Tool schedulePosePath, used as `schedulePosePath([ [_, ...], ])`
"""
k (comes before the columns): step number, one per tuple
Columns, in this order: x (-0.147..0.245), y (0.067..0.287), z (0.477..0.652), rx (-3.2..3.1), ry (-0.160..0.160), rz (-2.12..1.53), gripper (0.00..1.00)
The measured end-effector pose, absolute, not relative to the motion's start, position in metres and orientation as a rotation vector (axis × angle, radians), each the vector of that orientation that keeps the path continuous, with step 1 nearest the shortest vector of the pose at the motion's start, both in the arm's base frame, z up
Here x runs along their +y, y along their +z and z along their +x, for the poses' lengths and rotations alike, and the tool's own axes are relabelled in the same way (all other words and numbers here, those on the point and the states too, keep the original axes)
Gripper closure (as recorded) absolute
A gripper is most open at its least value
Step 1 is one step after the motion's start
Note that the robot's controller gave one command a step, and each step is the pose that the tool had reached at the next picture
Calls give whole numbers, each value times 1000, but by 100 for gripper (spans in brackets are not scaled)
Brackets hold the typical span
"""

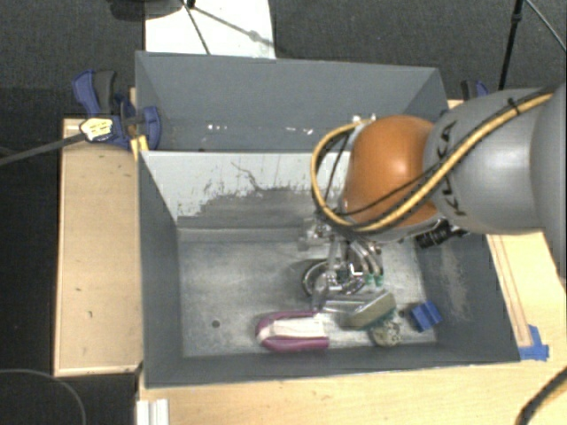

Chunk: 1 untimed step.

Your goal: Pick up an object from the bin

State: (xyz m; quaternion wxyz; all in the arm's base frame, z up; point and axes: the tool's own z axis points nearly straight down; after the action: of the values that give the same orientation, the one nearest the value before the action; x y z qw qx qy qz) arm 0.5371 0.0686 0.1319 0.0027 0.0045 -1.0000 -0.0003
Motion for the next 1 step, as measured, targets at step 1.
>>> schedulePosePath([
  [1,-23,72,548,-3134,-3,318,0],
])
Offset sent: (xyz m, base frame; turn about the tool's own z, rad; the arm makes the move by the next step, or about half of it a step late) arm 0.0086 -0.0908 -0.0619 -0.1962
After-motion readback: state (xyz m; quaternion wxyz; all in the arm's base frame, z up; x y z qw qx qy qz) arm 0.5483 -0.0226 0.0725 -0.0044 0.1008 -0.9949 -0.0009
